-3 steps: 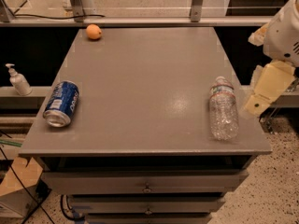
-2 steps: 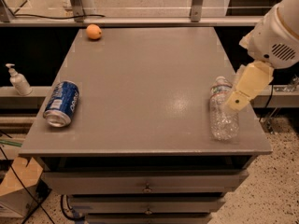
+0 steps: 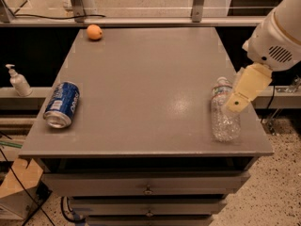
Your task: Move water bottle near pepsi can
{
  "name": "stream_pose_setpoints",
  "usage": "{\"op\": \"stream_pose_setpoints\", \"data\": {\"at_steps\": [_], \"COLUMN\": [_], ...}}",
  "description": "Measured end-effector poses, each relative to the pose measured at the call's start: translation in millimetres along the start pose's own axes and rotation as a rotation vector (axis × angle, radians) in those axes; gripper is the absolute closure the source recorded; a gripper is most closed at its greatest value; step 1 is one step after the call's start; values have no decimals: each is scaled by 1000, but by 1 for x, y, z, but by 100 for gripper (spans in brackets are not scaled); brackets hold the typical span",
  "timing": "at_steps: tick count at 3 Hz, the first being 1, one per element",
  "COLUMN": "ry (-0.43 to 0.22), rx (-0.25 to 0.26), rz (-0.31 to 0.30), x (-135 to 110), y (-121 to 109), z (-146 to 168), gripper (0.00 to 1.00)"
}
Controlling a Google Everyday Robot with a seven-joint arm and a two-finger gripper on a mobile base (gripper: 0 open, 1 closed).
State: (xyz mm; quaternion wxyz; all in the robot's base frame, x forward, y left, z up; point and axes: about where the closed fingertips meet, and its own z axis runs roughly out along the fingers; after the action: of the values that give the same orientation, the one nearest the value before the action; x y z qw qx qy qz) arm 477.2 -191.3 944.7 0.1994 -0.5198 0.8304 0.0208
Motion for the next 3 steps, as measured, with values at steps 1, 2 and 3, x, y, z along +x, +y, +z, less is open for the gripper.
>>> {"op": "stream_pose_setpoints", "data": {"at_steps": [1,2,3], "ry": [52,84,103], "rx": [-7,-35,-71], "rz": [68,138,206], "x": [18,37,53], "y": [-4,-3,-1], "z": [22,44,67], "gripper": [0,0,0]}}
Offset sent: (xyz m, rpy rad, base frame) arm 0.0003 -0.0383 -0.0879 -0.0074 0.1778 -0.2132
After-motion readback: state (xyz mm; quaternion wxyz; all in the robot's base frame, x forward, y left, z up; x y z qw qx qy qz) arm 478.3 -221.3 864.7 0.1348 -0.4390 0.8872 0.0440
